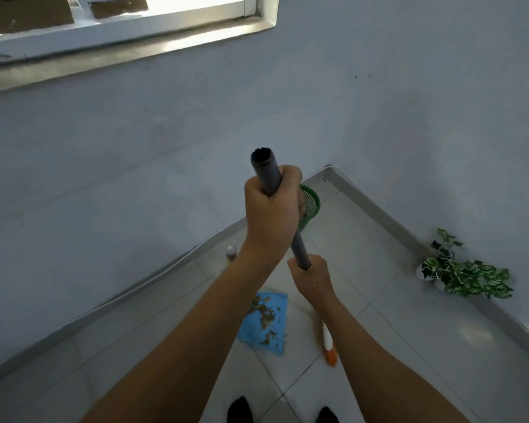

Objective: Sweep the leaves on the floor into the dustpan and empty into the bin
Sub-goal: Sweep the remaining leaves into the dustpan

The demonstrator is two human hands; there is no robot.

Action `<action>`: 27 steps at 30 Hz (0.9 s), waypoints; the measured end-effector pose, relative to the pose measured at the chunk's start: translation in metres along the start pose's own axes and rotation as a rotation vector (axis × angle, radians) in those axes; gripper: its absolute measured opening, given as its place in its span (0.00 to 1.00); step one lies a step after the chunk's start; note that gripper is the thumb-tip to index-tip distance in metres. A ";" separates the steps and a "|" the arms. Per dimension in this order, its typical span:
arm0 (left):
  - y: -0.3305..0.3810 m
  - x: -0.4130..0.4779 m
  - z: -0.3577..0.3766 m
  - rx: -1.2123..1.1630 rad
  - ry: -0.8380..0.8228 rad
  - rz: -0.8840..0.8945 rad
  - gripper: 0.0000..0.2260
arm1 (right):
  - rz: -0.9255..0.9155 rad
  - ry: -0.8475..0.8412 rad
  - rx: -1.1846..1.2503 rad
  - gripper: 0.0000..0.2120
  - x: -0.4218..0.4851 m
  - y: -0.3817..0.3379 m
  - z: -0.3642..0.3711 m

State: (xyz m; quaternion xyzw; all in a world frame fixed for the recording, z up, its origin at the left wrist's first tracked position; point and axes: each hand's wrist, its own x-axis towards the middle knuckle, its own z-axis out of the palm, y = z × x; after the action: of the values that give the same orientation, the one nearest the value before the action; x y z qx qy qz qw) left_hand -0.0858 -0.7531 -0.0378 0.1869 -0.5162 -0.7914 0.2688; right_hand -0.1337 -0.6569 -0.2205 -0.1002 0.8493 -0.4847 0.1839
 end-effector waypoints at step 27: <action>0.080 0.005 0.027 0.098 -0.095 0.181 0.21 | -0.108 0.021 0.242 0.21 -0.012 -0.082 0.015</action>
State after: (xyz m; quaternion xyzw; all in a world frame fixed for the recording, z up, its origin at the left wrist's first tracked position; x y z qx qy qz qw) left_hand -0.0863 -0.7632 0.0464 0.1149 -0.5814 -0.7455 0.3051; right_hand -0.1174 -0.7065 -0.1544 -0.1177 0.7798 -0.5939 0.1594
